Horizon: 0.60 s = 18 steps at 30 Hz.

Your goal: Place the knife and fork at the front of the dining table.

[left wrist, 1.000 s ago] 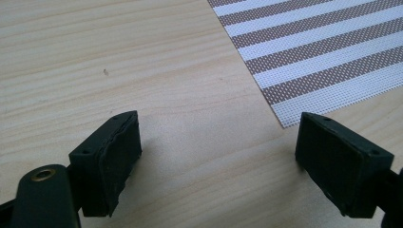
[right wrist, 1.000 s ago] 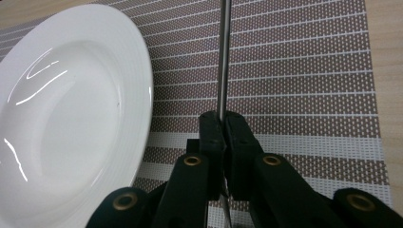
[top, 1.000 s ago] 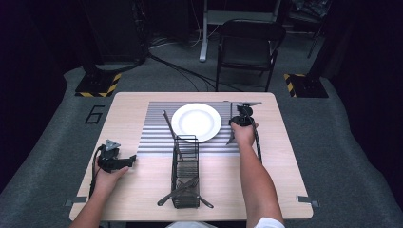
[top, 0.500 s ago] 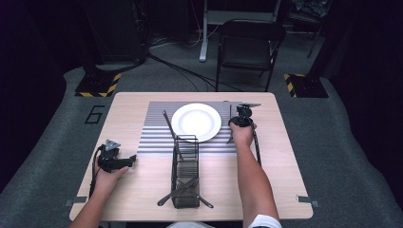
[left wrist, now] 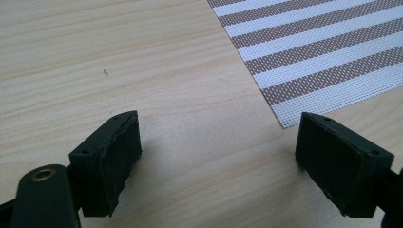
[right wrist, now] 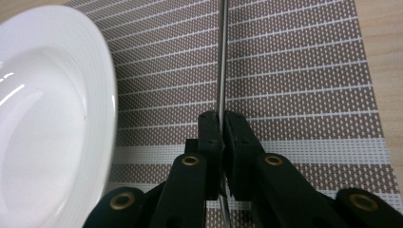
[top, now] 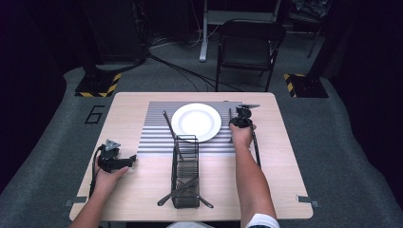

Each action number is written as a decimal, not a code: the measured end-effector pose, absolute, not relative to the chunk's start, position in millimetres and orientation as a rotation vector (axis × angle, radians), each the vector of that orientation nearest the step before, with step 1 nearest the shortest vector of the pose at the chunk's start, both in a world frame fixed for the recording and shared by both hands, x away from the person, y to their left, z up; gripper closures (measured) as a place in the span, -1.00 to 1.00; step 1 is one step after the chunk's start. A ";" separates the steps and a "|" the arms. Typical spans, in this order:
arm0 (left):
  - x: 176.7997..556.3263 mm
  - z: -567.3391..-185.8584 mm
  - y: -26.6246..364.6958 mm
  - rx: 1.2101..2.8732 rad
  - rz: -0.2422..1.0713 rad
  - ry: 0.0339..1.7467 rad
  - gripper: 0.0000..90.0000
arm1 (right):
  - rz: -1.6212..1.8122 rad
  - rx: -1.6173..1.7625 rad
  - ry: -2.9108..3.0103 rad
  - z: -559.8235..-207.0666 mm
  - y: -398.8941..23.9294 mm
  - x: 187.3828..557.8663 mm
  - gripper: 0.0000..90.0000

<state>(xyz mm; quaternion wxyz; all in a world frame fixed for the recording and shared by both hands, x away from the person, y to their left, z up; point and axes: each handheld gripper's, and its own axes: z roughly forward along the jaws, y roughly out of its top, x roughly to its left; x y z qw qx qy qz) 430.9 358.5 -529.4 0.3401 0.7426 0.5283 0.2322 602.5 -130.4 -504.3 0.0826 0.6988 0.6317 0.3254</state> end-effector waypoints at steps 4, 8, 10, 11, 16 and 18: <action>430.9 -529.4 358.5 1.933 0.605 1.375 -0.66 | 0.974 2.088 1.875 -504.9 -130.7 601.9 0.93; 430.9 -529.4 358.6 1.935 0.605 1.374 -0.66 | 0.979 2.098 1.858 -504.9 -131.4 601.3 0.93; 430.9 -529.4 358.5 1.934 0.605 1.374 -0.66 | 0.990 2.114 1.838 -505.4 -132.5 600.7 0.93; 430.8 -529.3 358.5 1.935 0.604 1.375 -0.66 | 0.993 2.121 1.831 -505.7 -132.9 600.3 0.93; 430.9 -529.4 358.5 1.934 0.605 1.374 -0.66 | 1.009 2.139 1.802 -506.6 -134.1 600.5 0.93; 430.9 -529.4 358.5 1.934 0.605 1.374 -0.66 | 1.013 2.146 1.792 -506.1 -134.2 600.4 0.92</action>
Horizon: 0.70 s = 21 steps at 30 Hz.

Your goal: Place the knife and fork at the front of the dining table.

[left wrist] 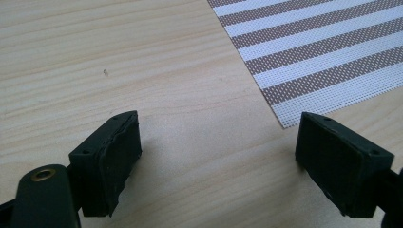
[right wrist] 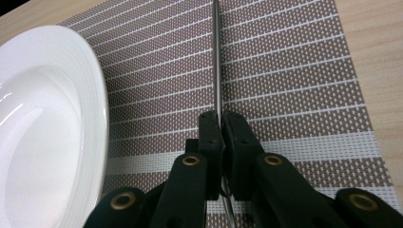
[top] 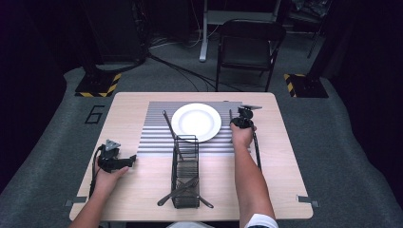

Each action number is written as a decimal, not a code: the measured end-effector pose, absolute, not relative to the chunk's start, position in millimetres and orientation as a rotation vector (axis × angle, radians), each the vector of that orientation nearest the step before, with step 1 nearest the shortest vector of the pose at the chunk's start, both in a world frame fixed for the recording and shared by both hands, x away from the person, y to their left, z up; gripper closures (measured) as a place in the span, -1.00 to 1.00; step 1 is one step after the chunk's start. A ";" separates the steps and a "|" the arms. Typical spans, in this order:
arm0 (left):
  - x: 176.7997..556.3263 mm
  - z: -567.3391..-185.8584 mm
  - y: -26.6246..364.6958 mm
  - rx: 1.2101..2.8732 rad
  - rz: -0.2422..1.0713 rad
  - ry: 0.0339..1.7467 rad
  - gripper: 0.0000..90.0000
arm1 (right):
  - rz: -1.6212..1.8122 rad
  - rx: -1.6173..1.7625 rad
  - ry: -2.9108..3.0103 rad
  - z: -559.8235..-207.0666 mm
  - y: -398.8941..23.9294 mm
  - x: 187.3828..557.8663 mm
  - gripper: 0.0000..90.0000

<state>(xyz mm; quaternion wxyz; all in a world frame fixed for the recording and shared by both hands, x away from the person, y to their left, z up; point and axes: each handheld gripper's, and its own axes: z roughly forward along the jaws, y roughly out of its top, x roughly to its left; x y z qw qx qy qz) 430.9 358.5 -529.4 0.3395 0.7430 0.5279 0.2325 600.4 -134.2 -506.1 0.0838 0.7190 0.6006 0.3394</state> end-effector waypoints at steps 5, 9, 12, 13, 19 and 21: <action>430.9 -529.3 358.6 1.936 0.605 1.374 -0.66 | 1.008 2.138 1.786 -505.0 -138.0 600.3 0.86; 430.8 -529.3 358.4 1.936 0.605 1.375 -0.66 | 1.019 2.153 1.777 -505.5 -140.4 599.4 0.85; 430.8 -529.3 358.4 1.937 0.605 1.374 -0.66 | 1.031 2.146 1.773 -507.3 -141.9 598.4 0.85; 430.8 -529.3 358.4 1.937 0.605 1.374 -0.66 | 1.033 2.146 1.774 -507.4 -142.0 598.2 0.85; 430.8 -529.3 358.4 1.938 0.605 1.374 -0.66 | 1.028 2.152 1.773 -507.1 -140.5 597.0 0.86; 430.8 -529.3 358.4 1.937 0.605 1.374 -0.66 | 1.027 2.153 1.773 -506.4 -140.1 597.0 0.83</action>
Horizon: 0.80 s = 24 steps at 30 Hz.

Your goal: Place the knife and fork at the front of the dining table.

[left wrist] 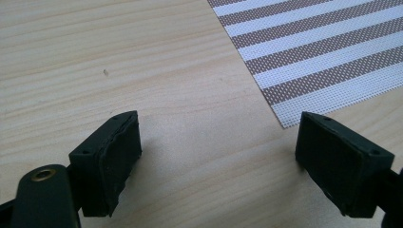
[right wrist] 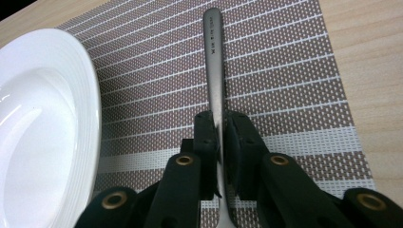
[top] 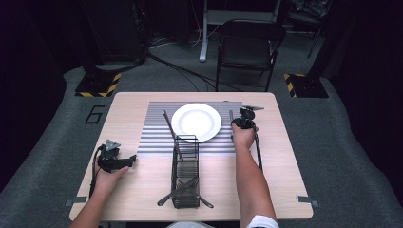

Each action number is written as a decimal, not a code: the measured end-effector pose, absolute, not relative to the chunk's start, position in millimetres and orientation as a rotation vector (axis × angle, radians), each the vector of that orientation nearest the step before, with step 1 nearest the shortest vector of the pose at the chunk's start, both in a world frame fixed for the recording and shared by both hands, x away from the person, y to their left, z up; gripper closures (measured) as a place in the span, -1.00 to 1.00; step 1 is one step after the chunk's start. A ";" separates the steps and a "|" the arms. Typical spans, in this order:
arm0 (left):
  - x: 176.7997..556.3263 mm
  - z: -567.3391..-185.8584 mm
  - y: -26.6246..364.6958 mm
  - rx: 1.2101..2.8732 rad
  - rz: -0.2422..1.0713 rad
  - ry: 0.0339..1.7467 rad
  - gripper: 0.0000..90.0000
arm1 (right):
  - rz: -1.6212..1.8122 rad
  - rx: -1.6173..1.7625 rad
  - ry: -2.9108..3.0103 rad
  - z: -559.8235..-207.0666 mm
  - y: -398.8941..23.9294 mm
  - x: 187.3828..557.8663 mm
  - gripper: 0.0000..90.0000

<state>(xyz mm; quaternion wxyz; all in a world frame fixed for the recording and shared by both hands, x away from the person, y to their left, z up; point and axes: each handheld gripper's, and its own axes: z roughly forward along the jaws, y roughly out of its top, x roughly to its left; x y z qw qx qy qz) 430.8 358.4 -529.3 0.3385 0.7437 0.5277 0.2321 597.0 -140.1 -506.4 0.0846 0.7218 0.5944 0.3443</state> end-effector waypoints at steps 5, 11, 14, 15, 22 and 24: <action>430.8 -529.3 358.4 1.937 0.604 1.375 -0.66 | 1.008 2.093 1.802 -502.7 -141.3 595.2 0.81; 430.8 -529.3 358.4 1.937 0.605 1.375 -0.66 | 0.973 2.009 1.838 -491.9 -141.5 589.8 0.79; 430.7 -529.3 358.4 1.937 0.605 1.374 -0.66 | 0.958 1.950 1.893 -482.8 -142.3 580.6 0.75; 430.7 -529.3 358.3 1.937 0.605 1.375 -0.66 | 0.958 1.950 1.893 -482.8 -142.3 580.6 0.75; 430.4 -529.3 358.0 1.933 0.608 1.379 -0.65 | 0.931 1.816 1.991 -473.9 -146.9 556.9 0.65; 430.2 -529.3 357.8 1.930 0.608 1.382 -0.65 | 0.929 1.777 2.010 -472.7 -148.9 549.4 0.63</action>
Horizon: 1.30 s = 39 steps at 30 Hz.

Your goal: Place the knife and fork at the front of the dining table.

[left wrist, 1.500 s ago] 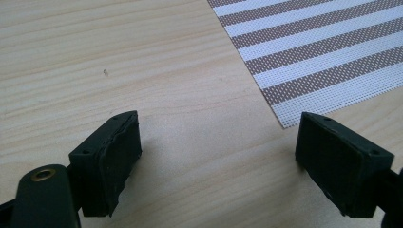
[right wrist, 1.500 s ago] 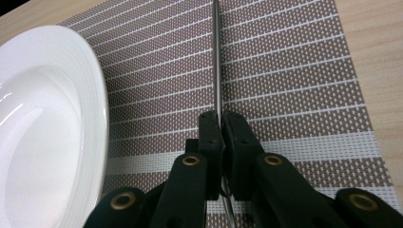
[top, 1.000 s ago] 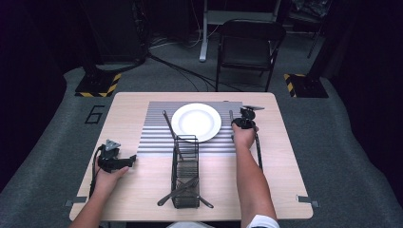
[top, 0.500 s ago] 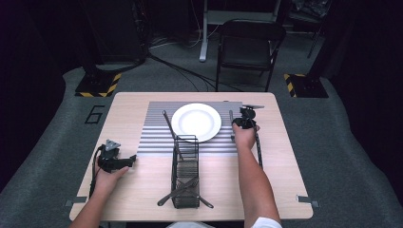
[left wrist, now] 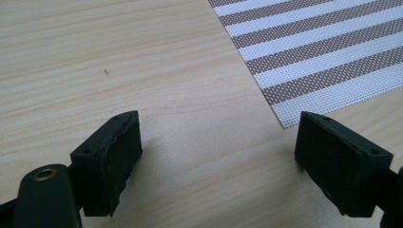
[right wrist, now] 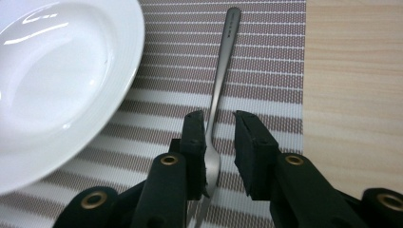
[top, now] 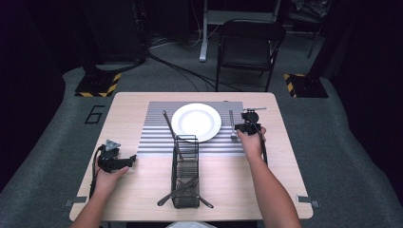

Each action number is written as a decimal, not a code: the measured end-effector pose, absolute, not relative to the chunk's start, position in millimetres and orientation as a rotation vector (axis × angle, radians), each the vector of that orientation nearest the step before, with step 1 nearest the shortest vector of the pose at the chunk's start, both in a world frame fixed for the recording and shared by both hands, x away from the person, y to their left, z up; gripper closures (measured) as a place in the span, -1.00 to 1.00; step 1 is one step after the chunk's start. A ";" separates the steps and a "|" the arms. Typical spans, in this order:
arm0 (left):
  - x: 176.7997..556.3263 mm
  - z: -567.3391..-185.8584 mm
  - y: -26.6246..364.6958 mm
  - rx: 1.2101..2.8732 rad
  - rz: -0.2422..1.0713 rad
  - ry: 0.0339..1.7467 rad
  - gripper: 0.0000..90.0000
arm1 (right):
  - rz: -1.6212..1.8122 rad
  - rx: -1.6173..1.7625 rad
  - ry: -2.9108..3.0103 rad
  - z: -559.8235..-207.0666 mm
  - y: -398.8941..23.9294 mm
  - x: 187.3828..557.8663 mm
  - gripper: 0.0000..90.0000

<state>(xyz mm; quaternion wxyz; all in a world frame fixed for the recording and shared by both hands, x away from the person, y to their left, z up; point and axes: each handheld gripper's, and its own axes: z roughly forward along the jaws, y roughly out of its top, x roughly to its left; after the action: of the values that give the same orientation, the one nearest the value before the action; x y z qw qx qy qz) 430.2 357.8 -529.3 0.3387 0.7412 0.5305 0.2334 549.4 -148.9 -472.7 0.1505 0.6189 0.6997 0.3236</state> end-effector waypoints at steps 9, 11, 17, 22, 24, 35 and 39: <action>429.6 -529.0 358.2 1.928 0.613 1.385 -0.62 | 1.010 1.698 2.083 -470.0 -158.3 512.4 0.52; 429.4 -529.3 358.3 1.922 0.612 1.385 -0.61 | 1.029 1.664 2.098 -469.3 -159.0 503.5 0.50; 428.9 -529.2 358.9 1.922 0.617 1.385 -0.59 | 1.061 1.588 2.111 -464.2 -159.1 475.9 0.37; 428.4 -529.4 358.9 1.910 0.621 1.391 -0.55 | 1.093 1.541 2.133 -464.2 -160.3 455.9 0.31; 428.3 -529.5 359.3 1.904 0.625 1.390 -0.53 | 1.107 1.543 2.122 -465.9 -161.9 449.3 0.29; 427.2 -527.6 361.0 1.905 0.618 1.402 -0.41 | 1.099 1.452 2.112 -486.0 -167.4 436.1 0.25; 426.6 -526.4 361.0 1.883 0.617 1.422 -0.26 | 1.017 1.396 2.123 -491.3 -163.4 436.3 0.25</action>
<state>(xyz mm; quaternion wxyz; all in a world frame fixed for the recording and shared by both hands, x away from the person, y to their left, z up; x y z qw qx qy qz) 426.6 361.0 -526.4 0.3439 0.7250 0.5475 0.2374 436.3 -163.4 -491.3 0.2010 0.4997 0.7599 0.3639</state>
